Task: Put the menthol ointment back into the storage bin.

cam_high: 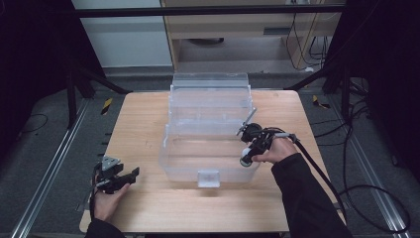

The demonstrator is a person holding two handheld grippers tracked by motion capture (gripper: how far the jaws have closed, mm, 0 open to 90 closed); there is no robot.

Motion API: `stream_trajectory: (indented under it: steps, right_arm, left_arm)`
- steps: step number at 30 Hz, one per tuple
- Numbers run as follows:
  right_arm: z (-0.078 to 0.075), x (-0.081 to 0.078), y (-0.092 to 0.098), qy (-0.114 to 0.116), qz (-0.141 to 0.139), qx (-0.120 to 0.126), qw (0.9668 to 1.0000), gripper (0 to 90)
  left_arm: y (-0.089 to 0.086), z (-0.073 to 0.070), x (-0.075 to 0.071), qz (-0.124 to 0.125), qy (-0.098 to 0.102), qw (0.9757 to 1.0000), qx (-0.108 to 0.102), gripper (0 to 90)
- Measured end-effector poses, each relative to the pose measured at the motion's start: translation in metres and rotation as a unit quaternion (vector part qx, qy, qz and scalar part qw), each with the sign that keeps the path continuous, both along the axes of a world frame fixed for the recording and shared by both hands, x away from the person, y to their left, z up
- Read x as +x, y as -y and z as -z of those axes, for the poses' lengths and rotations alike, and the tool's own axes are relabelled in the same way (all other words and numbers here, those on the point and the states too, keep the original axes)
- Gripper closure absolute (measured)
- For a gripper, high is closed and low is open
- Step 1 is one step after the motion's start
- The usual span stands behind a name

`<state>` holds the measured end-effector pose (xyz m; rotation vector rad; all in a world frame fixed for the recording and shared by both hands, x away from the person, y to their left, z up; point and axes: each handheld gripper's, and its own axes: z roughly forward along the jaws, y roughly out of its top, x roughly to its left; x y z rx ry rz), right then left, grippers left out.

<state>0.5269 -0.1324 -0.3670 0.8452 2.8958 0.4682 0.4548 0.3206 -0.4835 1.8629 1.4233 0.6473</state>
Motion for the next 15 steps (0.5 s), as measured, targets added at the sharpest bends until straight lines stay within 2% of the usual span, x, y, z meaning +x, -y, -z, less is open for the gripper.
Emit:
stream_trajectory:
  steps: [15]
  right_arm:
    - [0.015,0.002,0.005,-0.013,0.005,-0.01,0.9998,50.2]
  left_arm:
    - [0.0,0.001,0.0,0.001,-0.002,1.0,0.0,33.1]
